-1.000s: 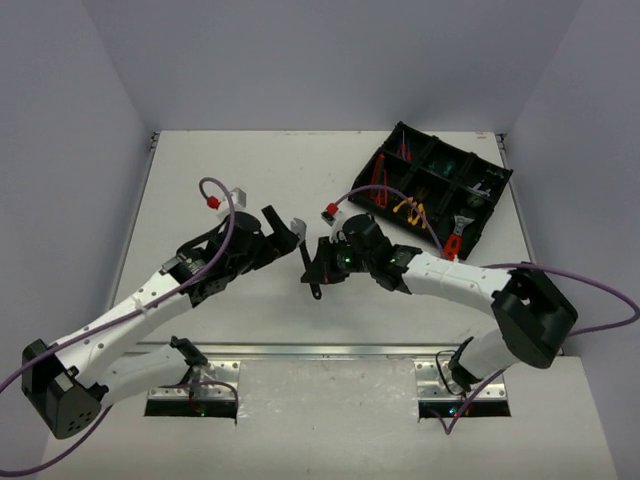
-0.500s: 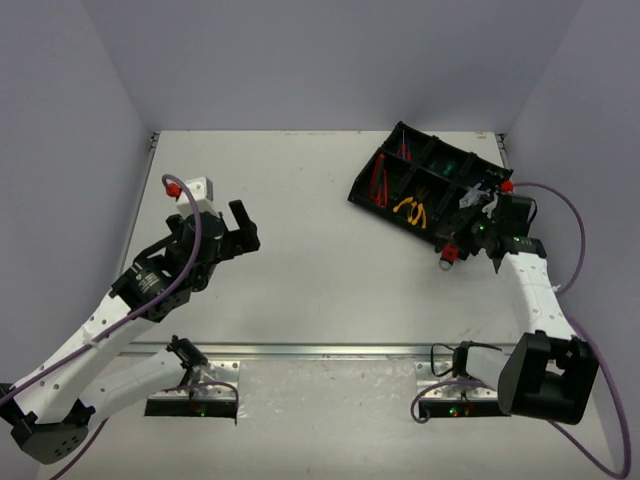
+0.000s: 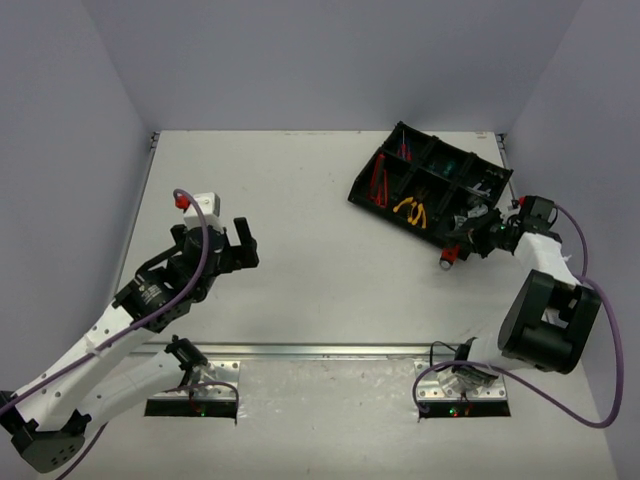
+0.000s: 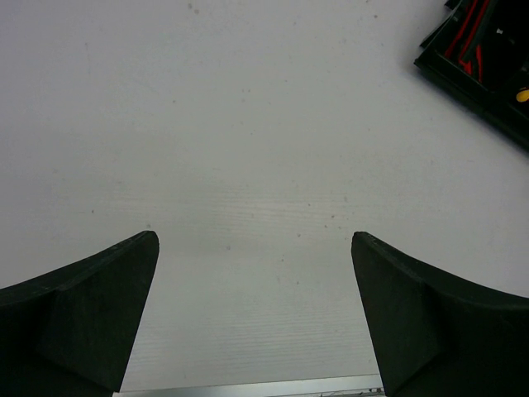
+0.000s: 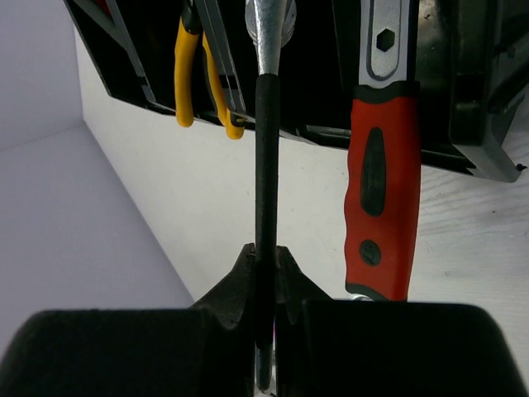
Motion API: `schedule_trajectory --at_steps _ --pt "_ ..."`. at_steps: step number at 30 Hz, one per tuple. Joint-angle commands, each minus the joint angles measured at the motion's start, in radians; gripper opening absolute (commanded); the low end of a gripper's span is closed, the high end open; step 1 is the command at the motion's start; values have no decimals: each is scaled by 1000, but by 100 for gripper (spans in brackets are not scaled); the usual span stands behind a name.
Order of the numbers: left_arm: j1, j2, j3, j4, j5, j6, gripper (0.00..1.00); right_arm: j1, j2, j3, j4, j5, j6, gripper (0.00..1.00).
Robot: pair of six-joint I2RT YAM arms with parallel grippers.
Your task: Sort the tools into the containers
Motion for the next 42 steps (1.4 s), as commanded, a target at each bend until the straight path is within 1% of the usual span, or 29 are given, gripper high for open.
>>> schedule_trajectory --at_steps 1,4,7,10,12,17,20,22,23,25,27,31,36,37,38,39,40,42 --pt "-6 -19 -2 55 11 20 100 -16 36 75 95 -88 32 0" --pt "-6 -18 -2 54 10 20 100 -19 91 96 116 -124 42 0" --pt "-6 -18 -4 55 10 20 100 -24 144 135 116 -127 35 3" --pt "-6 -12 -3 55 11 20 100 -33 171 157 111 -119 33 8" --pt "-6 -7 -2 54 11 20 100 -38 183 162 111 -115 34 13" --pt "-6 -4 -4 56 13 22 100 -45 207 173 107 -101 32 35" --pt "-6 2 -1 57 16 23 100 -50 207 184 77 -108 22 57" --pt "-5 8 -2 57 16 24 100 -50 183 186 56 -107 12 67" --pt "-4 8 0 57 15 25 100 -50 168 182 51 -105 9 70" --pt "-4 13 0 57 14 25 100 -51 123 179 34 -95 -4 74" --pt "-4 17 1 55 10 23 100 -51 72 188 -2 -78 -22 84" --pt "-4 19 7 45 -11 17 100 -50 7 203 -40 -76 -39 85" --pt "7 -8 19 25 -86 -26 100 -33 -105 219 -98 -65 -93 87" --pt "12 -14 19 25 -93 -31 100 -16 -131 225 -116 -41 -118 92" --pt "24 -28 22 28 -100 -33 100 35 -179 245 -148 8 -173 97" --pt "35 -35 23 32 -105 -33 100 72 -216 260 -184 73 -210 99" --pt "43 -39 24 36 -107 -33 100 105 -242 273 -221 145 -234 99" --pt "59 -48 25 41 -115 -32 100 218 -278 321 -279 262 -297 99"
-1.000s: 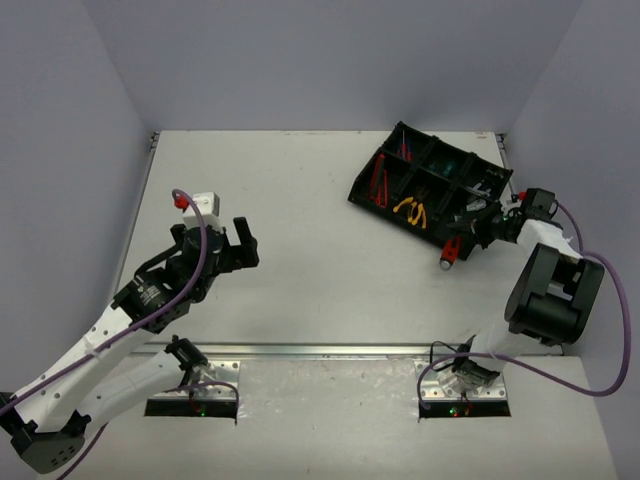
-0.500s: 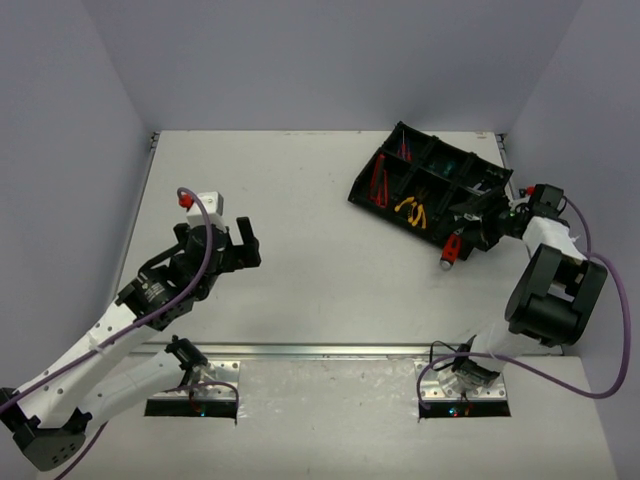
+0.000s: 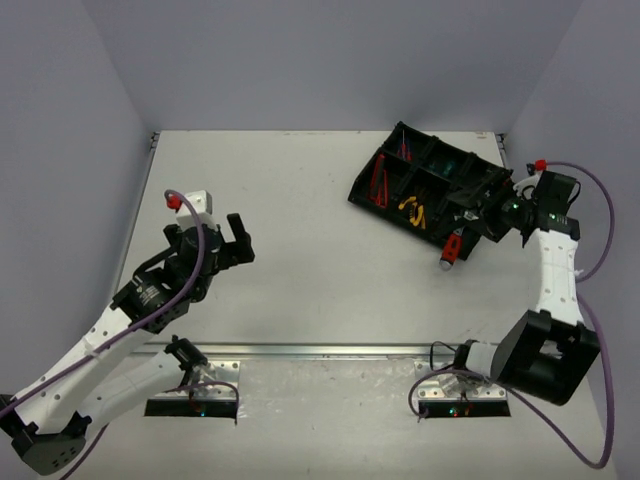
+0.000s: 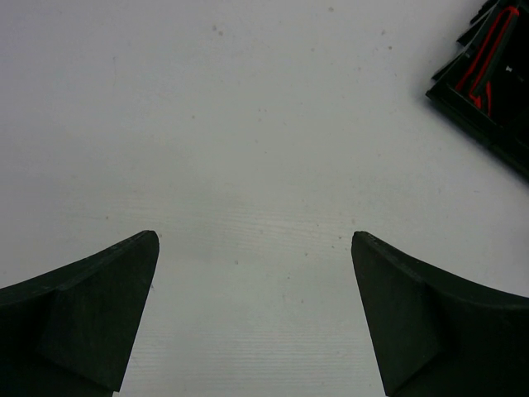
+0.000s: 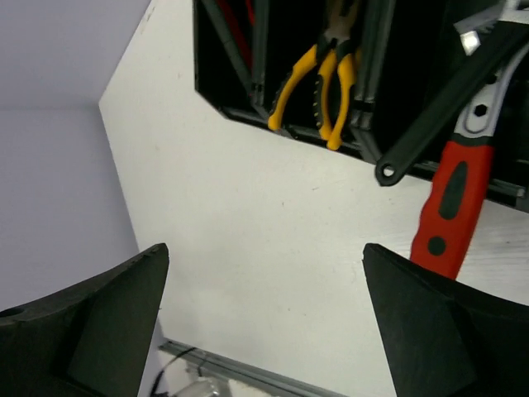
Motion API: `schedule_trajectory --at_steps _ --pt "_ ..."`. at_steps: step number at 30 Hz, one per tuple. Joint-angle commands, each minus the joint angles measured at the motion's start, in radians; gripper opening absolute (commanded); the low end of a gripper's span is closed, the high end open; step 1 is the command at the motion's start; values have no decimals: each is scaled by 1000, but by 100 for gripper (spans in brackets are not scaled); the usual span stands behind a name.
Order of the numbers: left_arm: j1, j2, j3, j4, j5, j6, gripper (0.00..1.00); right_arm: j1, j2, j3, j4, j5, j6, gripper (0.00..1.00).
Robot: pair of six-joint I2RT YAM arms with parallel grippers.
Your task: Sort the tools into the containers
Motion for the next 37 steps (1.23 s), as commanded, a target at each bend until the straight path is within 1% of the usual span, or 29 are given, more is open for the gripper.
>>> schedule_trajectory --at_steps 1,3,5,8,11,13,15,18,21,23,25,27,28,30,37 --pt "42 -34 29 23 -56 -14 100 223 -117 118 -146 261 -192 99" --pt "50 -35 35 19 -69 -16 100 316 -155 122 -166 316 -229 99" --pt "53 -38 43 10 -100 -15 100 425 -246 88 -156 390 -297 99" --pt "53 -56 49 1 -147 -1 100 482 -378 35 -166 459 -329 99" --pt "53 -82 40 16 -161 30 100 487 -506 -8 -188 473 -338 99" --pt "54 -98 27 23 -161 42 100 487 -547 -15 -212 489 -354 99" --pt "53 -134 -30 72 -155 75 100 486 -618 -15 -279 524 -366 99" --pt "53 -189 -63 110 -164 93 100 486 -654 -7 -352 585 -344 99" --pt "54 -238 -98 142 -168 105 100 487 -692 -19 -386 608 -350 99" --pt "53 -270 -148 182 -159 123 100 486 -733 -66 -365 656 -367 99" --pt "53 -282 -168 193 -143 124 100 486 -772 -120 -335 686 -368 99" --pt "53 -284 -187 207 -137 122 100 487 -815 -178 -267 724 -332 99" --pt "54 -278 -189 207 -136 122 100 487 -838 -212 -249 713 -323 99" --pt "53 -268 -187 198 -140 120 100 487 -852 -250 -197 695 -323 99" --pt "53 -256 -192 199 -130 113 100 487 -833 -288 -179 725 -321 99"
